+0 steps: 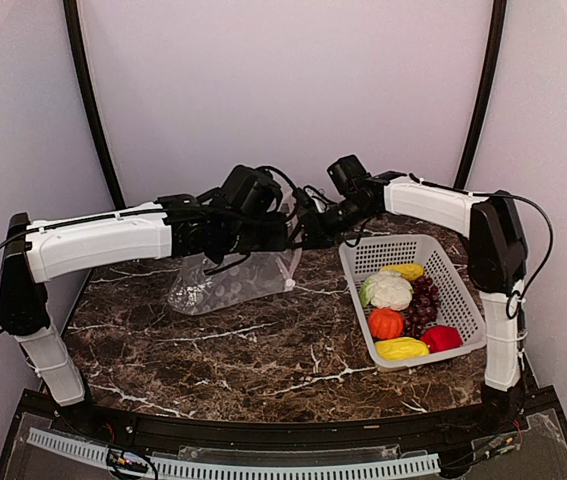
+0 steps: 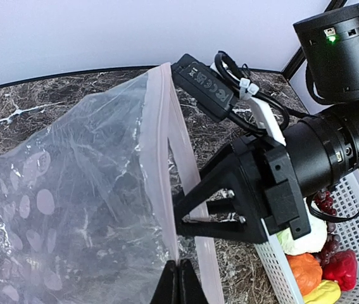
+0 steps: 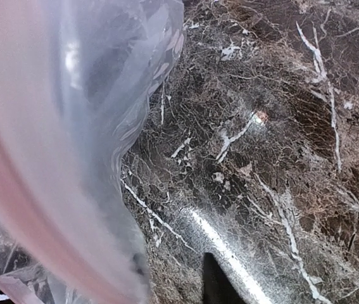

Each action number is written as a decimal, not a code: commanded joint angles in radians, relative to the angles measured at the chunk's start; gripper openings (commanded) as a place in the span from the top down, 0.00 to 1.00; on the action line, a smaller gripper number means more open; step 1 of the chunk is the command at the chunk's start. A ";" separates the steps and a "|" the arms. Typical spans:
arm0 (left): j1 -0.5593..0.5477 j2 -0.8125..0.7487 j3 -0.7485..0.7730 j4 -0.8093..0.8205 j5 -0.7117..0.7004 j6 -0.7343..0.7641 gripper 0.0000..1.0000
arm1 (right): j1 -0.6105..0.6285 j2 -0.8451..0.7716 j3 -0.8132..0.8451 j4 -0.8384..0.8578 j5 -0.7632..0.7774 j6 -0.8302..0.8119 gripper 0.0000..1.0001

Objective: Place the food in the zip-top bag and seal the zipper
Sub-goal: Pass from the left arm to the right

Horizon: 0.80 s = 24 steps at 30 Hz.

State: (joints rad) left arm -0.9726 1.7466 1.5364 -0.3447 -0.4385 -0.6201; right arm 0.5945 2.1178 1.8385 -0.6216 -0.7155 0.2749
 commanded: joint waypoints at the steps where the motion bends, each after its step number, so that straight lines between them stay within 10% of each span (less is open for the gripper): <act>1: 0.000 -0.042 -0.018 -0.023 -0.028 0.000 0.99 | -0.001 0.002 0.051 0.017 -0.020 0.020 0.91; 10: 0.021 0.015 0.038 -0.053 0.042 -0.049 0.42 | 0.019 -0.122 -0.037 0.069 0.110 0.068 1.00; 24: 0.019 0.082 0.144 -0.039 0.135 -0.017 0.31 | 0.067 -0.193 -0.015 0.020 0.377 0.091 1.00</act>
State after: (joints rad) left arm -0.9535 1.8099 1.6268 -0.3470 -0.2981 -0.6464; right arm 0.6544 1.9694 1.8107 -0.5926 -0.4110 0.3531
